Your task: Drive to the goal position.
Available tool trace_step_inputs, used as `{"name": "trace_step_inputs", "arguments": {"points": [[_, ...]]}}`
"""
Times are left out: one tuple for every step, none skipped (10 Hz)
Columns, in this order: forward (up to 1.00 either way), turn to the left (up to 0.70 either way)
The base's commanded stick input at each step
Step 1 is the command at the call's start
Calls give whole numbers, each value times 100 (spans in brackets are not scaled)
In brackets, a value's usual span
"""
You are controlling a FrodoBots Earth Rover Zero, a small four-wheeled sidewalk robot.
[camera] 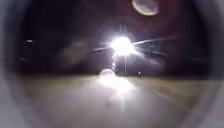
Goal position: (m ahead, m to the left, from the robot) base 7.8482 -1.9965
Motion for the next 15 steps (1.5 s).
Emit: {"name": "trace_step_inputs", "arguments": {"points": [[85, 0], [85, 0], [85, 0], [85, 0], [85, 0], [85, 0], [85, 0], [85, 0], [85, 0], [85, 1], [85, 2], [85, 3], [85, 9], [85, 14], [85, 7]]}}
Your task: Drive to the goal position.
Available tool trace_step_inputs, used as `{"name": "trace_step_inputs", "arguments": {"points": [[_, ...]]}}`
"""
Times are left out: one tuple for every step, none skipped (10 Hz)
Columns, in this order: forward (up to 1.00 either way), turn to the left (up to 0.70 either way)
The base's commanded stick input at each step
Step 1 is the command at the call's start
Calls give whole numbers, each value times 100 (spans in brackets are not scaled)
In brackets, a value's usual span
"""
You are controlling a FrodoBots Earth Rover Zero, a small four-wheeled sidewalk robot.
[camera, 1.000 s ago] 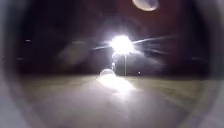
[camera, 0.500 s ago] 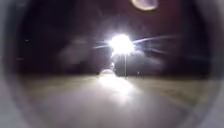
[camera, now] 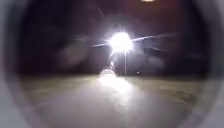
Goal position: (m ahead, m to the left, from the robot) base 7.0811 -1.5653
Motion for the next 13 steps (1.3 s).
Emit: {"name": "trace_step_inputs", "arguments": {"points": [[85, 5], [85, 6], [85, 10], [85, 11], [85, 10], [85, 5], [85, 5], [85, 6], [85, 7], [85, 5], [85, 3], [85, 3], [85, 2]]}}
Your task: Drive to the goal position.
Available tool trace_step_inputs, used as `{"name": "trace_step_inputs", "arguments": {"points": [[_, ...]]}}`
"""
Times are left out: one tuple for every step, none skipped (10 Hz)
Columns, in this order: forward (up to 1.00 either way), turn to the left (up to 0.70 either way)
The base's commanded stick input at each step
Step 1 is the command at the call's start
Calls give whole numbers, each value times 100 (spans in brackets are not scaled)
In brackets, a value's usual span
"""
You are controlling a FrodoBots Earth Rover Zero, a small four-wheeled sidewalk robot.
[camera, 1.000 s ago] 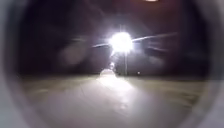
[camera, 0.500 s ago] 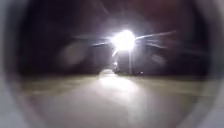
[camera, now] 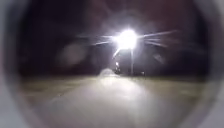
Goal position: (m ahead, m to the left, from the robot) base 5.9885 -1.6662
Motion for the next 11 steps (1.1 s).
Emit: {"name": "trace_step_inputs", "arguments": {"points": [[85, 2], [85, 2], [85, 0], [85, -3], [85, -6], [85, -9], [85, -8], [85, -6], [85, -2], [85, -2], [85, -2]]}}
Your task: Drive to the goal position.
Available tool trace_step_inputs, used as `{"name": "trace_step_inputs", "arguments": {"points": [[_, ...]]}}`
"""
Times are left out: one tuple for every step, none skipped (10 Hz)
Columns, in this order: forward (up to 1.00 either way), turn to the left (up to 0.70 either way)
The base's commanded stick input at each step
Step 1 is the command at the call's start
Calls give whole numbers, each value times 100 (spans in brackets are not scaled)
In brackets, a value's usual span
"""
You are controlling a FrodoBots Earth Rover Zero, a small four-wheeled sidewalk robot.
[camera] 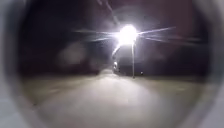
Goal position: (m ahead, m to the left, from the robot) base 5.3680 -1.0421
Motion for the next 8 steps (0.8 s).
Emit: {"name": "trace_step_inputs", "arguments": {"points": [[85, 0], [85, 0], [85, 0], [85, 0], [85, 0], [85, 0], [85, 0], [85, 0]]}}
